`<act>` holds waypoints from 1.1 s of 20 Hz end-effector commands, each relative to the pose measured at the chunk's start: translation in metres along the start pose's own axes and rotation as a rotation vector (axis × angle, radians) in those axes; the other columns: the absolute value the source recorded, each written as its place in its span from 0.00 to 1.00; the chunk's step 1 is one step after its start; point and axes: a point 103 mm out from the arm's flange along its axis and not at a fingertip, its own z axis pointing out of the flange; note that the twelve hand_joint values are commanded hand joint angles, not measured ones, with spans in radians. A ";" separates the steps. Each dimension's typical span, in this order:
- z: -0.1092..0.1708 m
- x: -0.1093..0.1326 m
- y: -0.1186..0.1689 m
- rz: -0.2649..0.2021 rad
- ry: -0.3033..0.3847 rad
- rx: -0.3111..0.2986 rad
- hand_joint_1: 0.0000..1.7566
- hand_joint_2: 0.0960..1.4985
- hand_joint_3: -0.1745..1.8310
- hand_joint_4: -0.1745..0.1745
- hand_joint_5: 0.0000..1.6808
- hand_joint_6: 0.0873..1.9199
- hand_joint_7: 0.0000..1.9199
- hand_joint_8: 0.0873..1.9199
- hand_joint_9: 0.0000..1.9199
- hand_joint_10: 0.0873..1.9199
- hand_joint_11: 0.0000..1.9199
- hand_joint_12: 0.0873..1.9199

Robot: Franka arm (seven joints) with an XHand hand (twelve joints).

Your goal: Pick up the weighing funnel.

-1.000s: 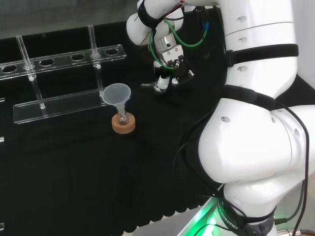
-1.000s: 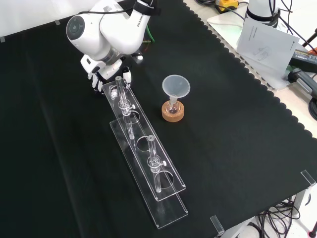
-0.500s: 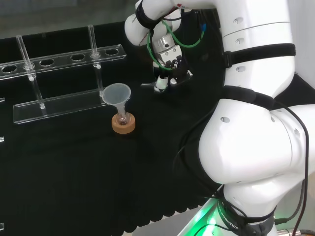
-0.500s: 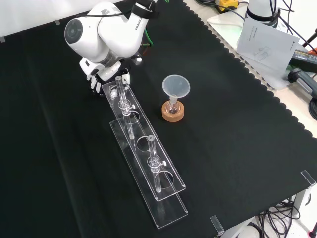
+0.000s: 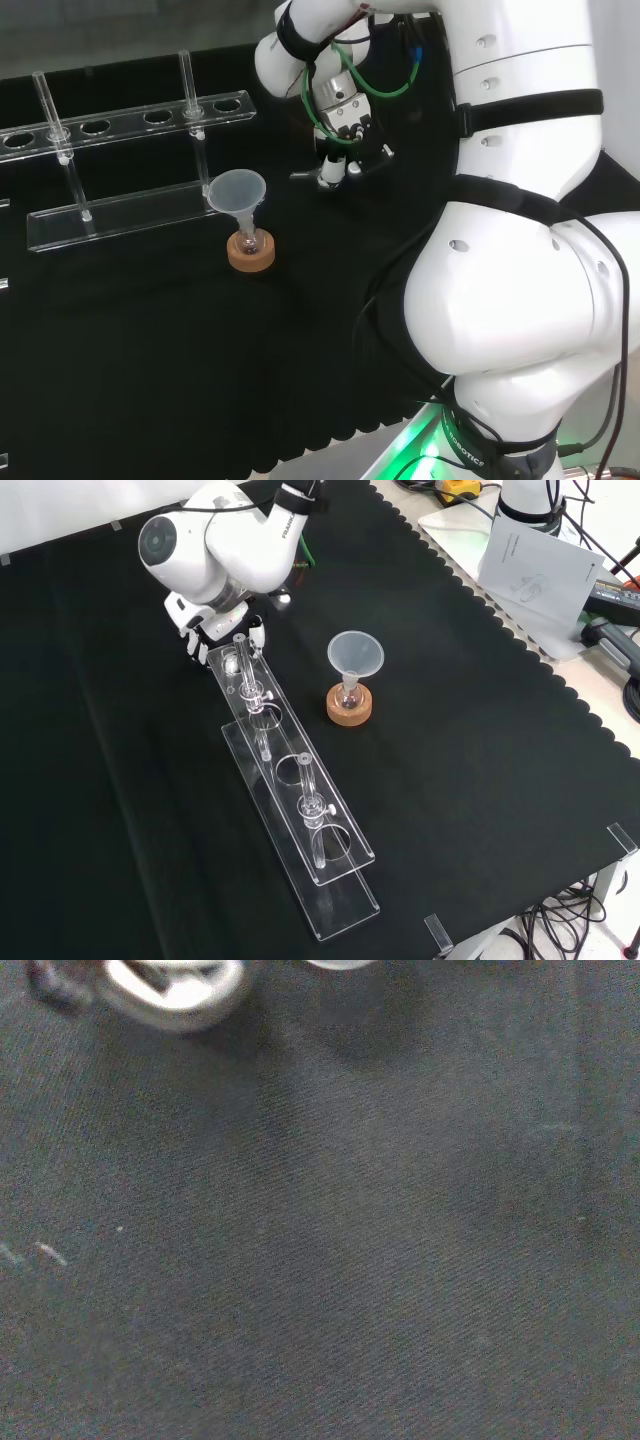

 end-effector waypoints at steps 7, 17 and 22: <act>-0.047 -0.022 -0.038 0.041 -0.014 -0.072 0.62 0.46 0.38 1.00 0.69 0.42 0.33 0.33 0.48 0.20 0.35 0.59; -0.078 -0.022 -0.098 0.069 -0.067 -0.094 0.62 0.46 0.38 1.00 0.69 0.42 0.32 0.33 0.47 0.19 0.36 0.58; -0.088 -0.014 -0.133 0.102 -0.092 -0.106 0.62 0.46 0.38 1.00 0.69 0.41 0.32 0.33 0.48 0.19 0.36 0.58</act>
